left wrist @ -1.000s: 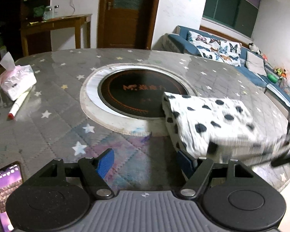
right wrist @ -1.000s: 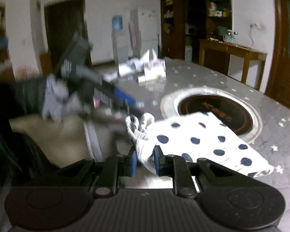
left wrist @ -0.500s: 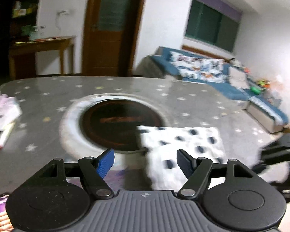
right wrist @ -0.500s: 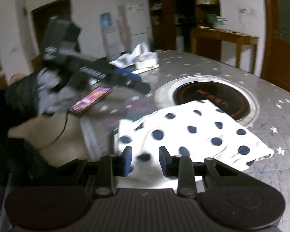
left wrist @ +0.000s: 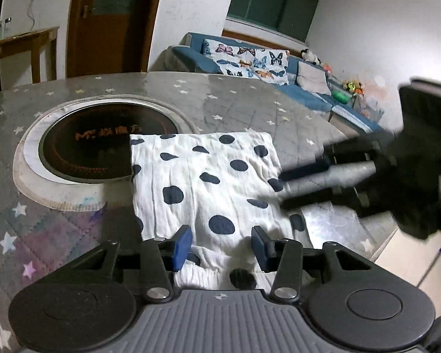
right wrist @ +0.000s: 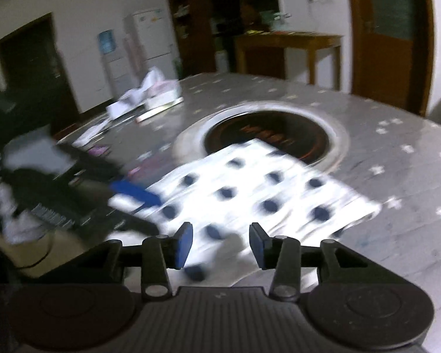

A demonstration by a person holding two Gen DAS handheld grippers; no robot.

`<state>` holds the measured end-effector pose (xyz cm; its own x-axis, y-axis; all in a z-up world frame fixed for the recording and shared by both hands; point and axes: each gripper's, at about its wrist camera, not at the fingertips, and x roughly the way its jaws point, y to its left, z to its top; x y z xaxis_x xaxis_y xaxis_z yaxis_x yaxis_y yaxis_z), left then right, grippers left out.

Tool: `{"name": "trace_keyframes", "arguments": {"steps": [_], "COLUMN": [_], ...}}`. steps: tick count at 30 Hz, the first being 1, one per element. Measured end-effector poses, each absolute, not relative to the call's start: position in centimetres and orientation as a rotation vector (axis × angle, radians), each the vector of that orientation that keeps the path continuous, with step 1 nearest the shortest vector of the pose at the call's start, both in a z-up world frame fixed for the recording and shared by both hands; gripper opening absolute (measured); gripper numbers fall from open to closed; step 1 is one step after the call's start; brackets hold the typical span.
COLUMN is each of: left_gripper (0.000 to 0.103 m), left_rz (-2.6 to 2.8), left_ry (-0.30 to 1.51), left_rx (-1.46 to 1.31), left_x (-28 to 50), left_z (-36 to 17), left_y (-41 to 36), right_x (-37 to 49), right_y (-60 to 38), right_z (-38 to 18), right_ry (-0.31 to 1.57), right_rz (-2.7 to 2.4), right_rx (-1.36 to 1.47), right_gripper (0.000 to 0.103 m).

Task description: Fold clothes

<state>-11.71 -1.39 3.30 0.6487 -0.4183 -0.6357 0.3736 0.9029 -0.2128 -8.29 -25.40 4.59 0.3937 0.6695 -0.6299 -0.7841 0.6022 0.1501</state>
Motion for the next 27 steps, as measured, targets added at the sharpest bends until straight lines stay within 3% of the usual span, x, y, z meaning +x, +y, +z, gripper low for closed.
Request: {"name": "trace_keyframes", "arguments": {"steps": [6,13,27], "left_gripper": [0.048,0.048,0.05], "left_rz": [-0.469,-0.471,-0.469], "left_ry": [0.675,0.737,0.729], "left_rx": [-0.056,-0.05,-0.079], "left_x": [-11.8,-11.7,-12.3], "left_z": [4.9,2.9,2.8], "left_y": [-2.1,-2.2,-1.9], "right_x": [-3.3,0.1,0.0], "right_y": [-24.9,-25.8,-17.7], "right_z": [3.5,0.5,3.2], "right_ry": [0.721,0.777,0.727], "right_rz": [0.761,0.672,0.854], "right_rx": [-0.16,-0.107,-0.251], "right_gripper": [0.045,0.044,0.048]}}
